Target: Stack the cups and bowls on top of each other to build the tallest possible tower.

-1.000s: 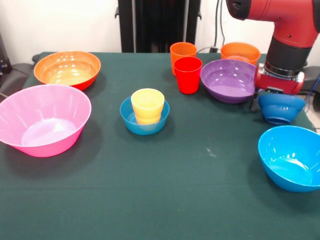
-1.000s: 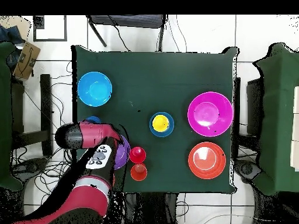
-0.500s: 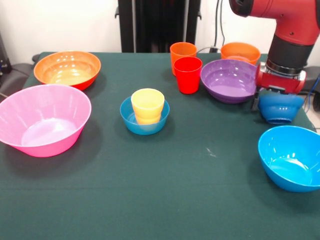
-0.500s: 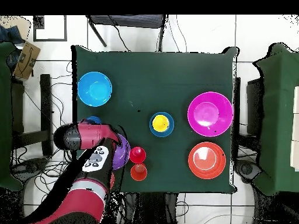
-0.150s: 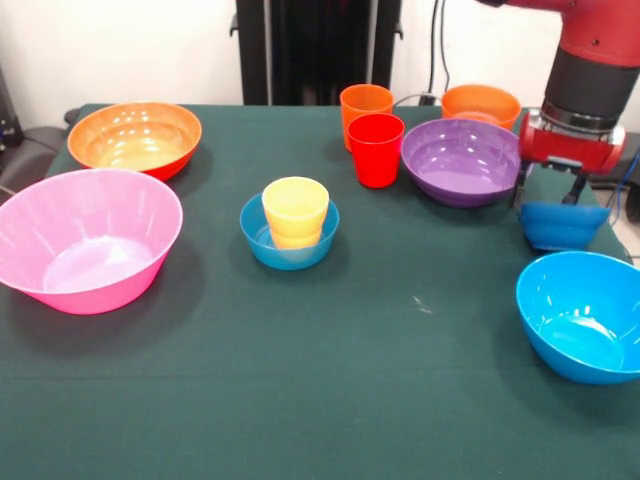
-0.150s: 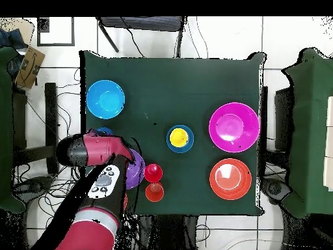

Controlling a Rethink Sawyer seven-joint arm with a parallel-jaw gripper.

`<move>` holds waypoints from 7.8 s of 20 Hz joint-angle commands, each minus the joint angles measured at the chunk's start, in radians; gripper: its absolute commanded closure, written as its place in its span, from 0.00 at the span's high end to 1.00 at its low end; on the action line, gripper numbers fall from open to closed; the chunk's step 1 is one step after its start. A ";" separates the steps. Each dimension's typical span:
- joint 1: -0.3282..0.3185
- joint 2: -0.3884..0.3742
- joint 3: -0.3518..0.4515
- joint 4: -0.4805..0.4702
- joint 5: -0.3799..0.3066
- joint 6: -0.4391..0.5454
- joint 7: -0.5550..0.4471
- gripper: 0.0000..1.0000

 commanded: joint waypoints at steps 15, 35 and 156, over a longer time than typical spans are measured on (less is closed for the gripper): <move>-0.009 0.119 0.006 -0.048 0.005 -0.051 0.154 1.00; -0.040 0.070 0.082 -0.014 0.043 -0.010 0.146 1.00; -0.035 0.111 0.042 -0.008 0.034 -0.153 0.131 1.00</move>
